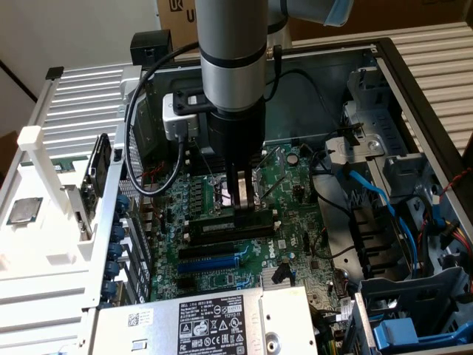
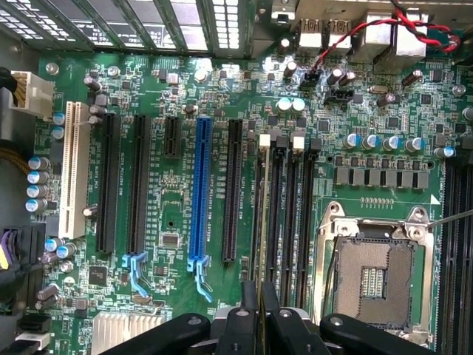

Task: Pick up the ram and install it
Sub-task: 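Insert the ram into the slot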

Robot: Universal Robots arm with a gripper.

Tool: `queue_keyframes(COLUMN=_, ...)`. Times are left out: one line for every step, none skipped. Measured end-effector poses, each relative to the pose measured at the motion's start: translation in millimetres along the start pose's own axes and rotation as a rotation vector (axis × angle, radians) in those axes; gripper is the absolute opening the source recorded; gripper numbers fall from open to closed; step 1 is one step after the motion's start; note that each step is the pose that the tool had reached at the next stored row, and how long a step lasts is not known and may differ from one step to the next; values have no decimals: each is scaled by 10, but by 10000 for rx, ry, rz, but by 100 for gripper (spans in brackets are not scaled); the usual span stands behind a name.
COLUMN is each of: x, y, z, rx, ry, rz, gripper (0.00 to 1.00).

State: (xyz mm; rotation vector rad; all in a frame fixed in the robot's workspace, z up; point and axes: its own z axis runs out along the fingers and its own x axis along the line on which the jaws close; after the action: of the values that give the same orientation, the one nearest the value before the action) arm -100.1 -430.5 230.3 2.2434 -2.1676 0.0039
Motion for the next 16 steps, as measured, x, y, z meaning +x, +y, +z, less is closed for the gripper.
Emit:
queue_keyframes(x=0, y=2, z=2, rx=0, ry=-1, rz=1, gripper=13)
queue_keyframes(x=0, y=2, z=5, rx=1, ry=-1, rz=0, gripper=13)
queue_keyframes(x=0, y=2, z=8, rx=1, ry=-1, rz=0, gripper=13)
queue_keyframes(x=0, y=2, z=10, rx=0, ry=0, rz=1, gripper=13)
queue_keyframes(x=0, y=2, z=11, rx=0, ry=0, rz=0, gripper=13)
queue_keyframes(x=-4, y=2, z=14, rx=2, ry=-3, rz=1, gripper=13)
queue_keyframes(x=-4, y=2, z=13, rx=2, ry=-2, rz=-1, gripper=13)
queue_keyframes(x=-5, y=2, z=13, rx=2, ry=-1, rz=-9, gripper=13)
queue_keyframes(x=-5, y=2, z=13, rx=1, ry=-1, rz=-15, gripper=13)
queue_keyframes(x=-5, y=2, z=13, rx=1, ry=0, rz=-25, gripper=13)
queue_keyframes(x=-5, y=2, z=14, rx=1, ry=1, rz=-39, gripper=13)
queue_keyframes(x=-5, y=2, z=14, rx=1, ry=0, rz=-47, gripper=13)
queue_keyframes(x=-5, y=2, z=15, rx=2, ry=0, rz=-54, gripper=13)
queue_keyframes(x=-5, y=1, z=17, rx=2, ry=0, rz=-58, gripper=13)
queue_keyframes(x=-5, y=2, z=18, rx=2, ry=0, rz=-62, gripper=13)
queue_keyframes(x=-5, y=2, z=21, rx=2, ry=0, rz=-69, gripper=13)
